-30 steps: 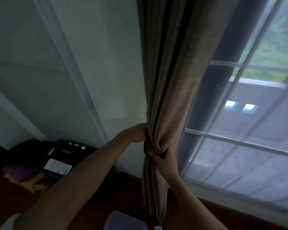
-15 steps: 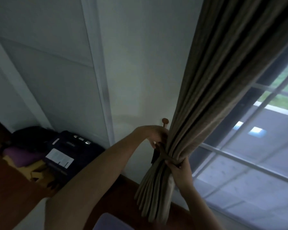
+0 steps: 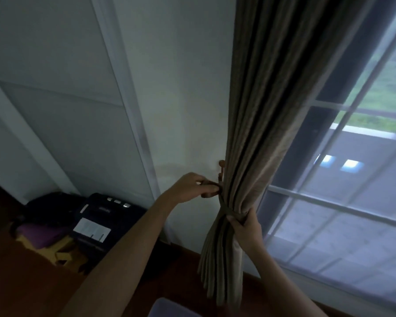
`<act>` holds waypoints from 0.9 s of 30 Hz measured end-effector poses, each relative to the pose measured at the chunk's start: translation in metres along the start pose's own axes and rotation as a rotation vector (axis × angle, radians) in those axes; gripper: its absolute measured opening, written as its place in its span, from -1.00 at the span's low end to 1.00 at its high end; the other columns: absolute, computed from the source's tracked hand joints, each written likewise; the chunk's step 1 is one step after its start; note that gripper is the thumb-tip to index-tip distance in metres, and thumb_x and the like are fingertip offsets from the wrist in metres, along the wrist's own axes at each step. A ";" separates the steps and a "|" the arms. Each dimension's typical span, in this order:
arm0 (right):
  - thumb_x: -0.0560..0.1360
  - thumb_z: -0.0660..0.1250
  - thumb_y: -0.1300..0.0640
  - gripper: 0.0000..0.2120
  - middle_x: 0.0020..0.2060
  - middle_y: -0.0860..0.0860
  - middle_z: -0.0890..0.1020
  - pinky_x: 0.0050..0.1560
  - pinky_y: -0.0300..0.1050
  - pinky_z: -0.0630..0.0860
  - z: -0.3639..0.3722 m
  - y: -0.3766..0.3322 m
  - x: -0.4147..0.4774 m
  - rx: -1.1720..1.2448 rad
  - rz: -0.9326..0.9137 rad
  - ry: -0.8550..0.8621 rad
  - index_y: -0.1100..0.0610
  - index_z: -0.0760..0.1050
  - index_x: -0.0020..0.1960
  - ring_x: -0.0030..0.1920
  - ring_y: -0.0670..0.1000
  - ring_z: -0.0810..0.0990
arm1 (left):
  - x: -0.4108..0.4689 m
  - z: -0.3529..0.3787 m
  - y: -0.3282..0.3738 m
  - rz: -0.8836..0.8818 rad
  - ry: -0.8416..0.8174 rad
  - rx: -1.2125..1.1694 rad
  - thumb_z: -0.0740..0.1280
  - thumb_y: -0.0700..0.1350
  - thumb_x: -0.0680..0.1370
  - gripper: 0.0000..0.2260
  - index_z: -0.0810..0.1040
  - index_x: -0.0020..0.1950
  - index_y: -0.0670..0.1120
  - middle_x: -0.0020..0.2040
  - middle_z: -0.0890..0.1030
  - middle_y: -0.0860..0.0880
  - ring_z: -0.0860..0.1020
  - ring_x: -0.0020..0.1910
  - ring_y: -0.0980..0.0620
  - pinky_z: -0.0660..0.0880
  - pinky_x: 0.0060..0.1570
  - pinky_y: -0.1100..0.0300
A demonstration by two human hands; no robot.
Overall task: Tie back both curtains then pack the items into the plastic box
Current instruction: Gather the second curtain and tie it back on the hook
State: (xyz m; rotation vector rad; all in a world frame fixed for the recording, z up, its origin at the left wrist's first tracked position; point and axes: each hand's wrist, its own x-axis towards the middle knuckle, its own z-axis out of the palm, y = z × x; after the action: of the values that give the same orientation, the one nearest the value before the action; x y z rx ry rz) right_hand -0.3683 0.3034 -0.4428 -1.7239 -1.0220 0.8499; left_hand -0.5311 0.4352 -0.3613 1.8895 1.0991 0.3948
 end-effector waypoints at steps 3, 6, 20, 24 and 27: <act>0.53 0.35 0.21 -0.51 0.07 -0.10 0.51 0.07 -0.17 0.41 0.004 -0.001 -0.001 0.011 0.012 0.005 0.02 0.26 0.39 0.12 -0.04 0.50 | -0.023 0.016 -0.013 -0.135 0.115 -0.296 0.42 0.12 0.47 -0.62 0.67 -0.06 -0.22 -0.13 0.69 -0.12 0.62 -0.17 0.05 0.47 -0.07 0.19; 0.52 0.35 0.20 -0.49 0.09 -0.09 0.53 0.02 -0.21 0.43 0.005 -0.002 -0.005 0.019 0.007 0.012 0.02 0.25 0.40 0.06 -0.08 0.50 | -0.044 0.033 -0.024 -0.258 0.136 -0.457 0.40 0.17 0.46 -0.64 0.69 -0.04 -0.13 -0.11 0.71 -0.09 0.66 -0.09 -0.01 0.54 -0.01 0.17; 0.42 0.27 -0.37 -0.51 -0.07 0.00 0.65 0.02 -0.01 0.58 0.030 -0.016 -0.035 -0.024 0.096 0.018 0.04 0.57 0.03 -0.03 0.04 0.62 | -0.087 0.133 -0.037 -0.232 0.053 -0.550 0.37 -0.10 0.50 -0.76 0.55 0.17 -0.02 -0.03 0.68 0.06 0.65 -0.02 0.10 0.54 -0.11 0.29; 0.54 0.33 0.01 -0.80 -0.23 0.05 0.62 -0.12 -0.02 0.55 0.013 -0.027 -0.029 -0.087 0.027 0.060 0.13 0.53 -0.17 -0.20 0.06 0.60 | -0.079 0.119 -0.033 -0.288 -0.033 -0.575 0.30 -0.22 0.46 -0.83 0.58 -0.08 0.04 -0.19 0.64 0.07 0.60 -0.17 0.07 0.46 -0.20 0.25; 0.54 0.34 0.05 -0.83 -0.24 0.05 0.62 -0.12 -0.02 0.54 0.000 -0.023 -0.028 -0.101 0.014 0.007 0.14 0.55 -0.14 -0.19 0.04 0.61 | -0.058 0.093 -0.027 -0.405 0.142 -0.740 0.20 -0.20 0.53 -0.82 0.58 -0.10 -0.01 -0.14 0.61 0.00 0.53 -0.16 0.04 0.36 -0.19 0.21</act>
State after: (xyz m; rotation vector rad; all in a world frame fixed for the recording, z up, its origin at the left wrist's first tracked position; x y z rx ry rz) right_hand -0.3865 0.2832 -0.4182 -1.8194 -1.0647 0.8130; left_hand -0.5185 0.3436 -0.4260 0.9800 1.1824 0.6045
